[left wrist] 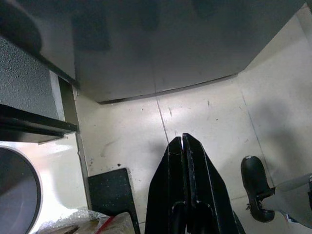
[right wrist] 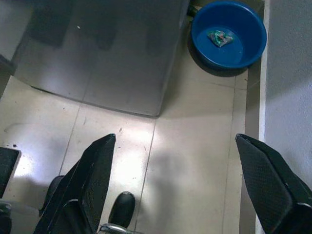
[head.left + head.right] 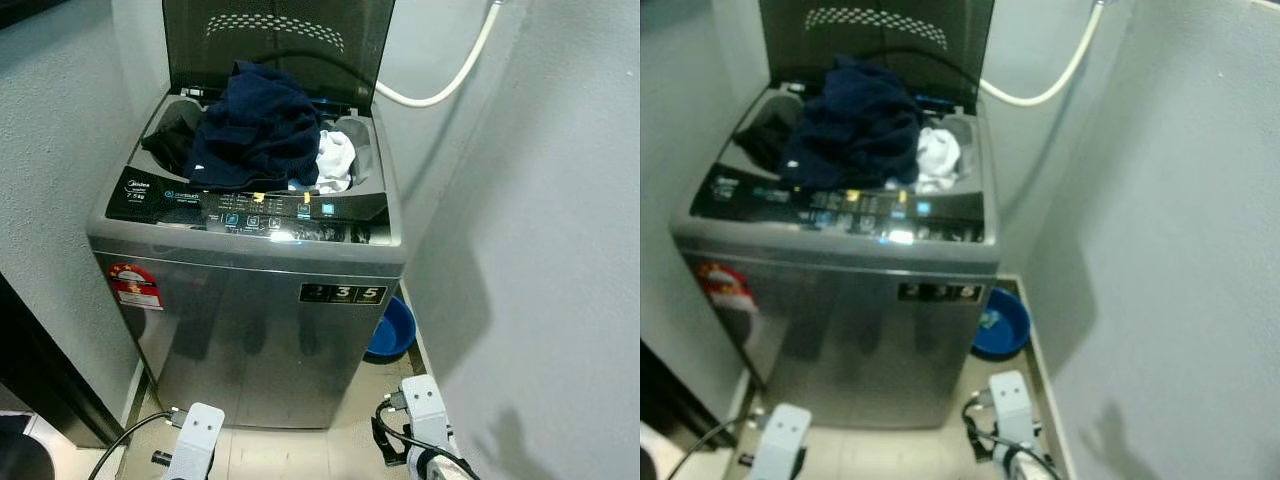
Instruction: Clothes washing
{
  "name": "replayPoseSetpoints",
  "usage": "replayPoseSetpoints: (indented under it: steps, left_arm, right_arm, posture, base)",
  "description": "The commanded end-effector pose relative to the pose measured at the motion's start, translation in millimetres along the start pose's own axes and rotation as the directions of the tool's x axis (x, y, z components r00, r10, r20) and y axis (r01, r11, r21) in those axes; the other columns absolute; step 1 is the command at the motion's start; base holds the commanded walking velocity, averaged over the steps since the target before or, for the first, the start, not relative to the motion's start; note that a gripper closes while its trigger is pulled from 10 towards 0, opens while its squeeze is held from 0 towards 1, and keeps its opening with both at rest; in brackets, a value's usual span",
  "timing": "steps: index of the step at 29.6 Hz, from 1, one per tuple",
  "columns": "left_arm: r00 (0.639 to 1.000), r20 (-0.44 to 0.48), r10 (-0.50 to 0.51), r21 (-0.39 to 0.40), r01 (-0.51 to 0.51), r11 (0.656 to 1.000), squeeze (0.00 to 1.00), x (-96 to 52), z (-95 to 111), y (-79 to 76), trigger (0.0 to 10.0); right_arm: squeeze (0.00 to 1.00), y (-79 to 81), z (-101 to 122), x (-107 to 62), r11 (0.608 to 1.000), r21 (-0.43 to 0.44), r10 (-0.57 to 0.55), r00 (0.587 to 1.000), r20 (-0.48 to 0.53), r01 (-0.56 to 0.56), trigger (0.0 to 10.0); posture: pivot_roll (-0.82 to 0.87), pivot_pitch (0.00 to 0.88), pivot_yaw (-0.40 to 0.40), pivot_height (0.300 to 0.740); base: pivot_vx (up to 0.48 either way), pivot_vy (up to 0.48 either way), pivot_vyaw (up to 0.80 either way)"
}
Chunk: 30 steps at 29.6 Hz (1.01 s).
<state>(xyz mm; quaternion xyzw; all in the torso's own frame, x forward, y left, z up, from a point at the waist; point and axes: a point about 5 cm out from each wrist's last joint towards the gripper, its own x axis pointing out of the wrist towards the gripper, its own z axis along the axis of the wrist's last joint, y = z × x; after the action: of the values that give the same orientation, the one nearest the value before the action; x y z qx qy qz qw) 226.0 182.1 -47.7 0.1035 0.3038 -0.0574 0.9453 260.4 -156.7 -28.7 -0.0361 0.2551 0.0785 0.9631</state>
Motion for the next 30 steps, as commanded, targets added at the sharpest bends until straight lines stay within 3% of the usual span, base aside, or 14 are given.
replayPoseSetpoints:
  steps: [1, 5, 30]
  left_arm:
    - [1.0, -0.021, -0.008, 0.003, 0.008, 1.0, 0.0, -1.7, -6.0, -2.5, 10.0]
    - [1.0, -0.021, -0.01, 0.004, 0.01, 1.0, 0.0, -1.5, -6.0, -3.2, 10.0]
    - [0.999, -0.029, -0.023, 0.014, 0.023, 1.0, 0.0, -2.6, -9.3, -5.9, 10.0]
  right_arm:
    - [0.0, -3.8, -8.6, -3.7, 1.0, -0.01, -0.007, 1.0, -0.03, 0.007, 10.0]
    - [0.0, -3.8, -8.0, -3.4, 1.0, -0.011, -0.006, 1.0, -0.03, 0.006, 10.0]
    - [0.0, -4.8, -14.4, -6.0, 1.0, -0.013, -0.008, 0.998, -0.055, 0.008, 10.0]
  posture:
    - [0.07, 0.06, -0.059, 0.728]
    - [0.07, 0.056, -0.06, 0.728]
    - [0.06, 0.066, -0.053, 0.728]
  base:
    - [0.0, 0.0, 0.0]
    - [0.0, 0.0, 0.27]
    - [0.0, 0.0, 0.8]
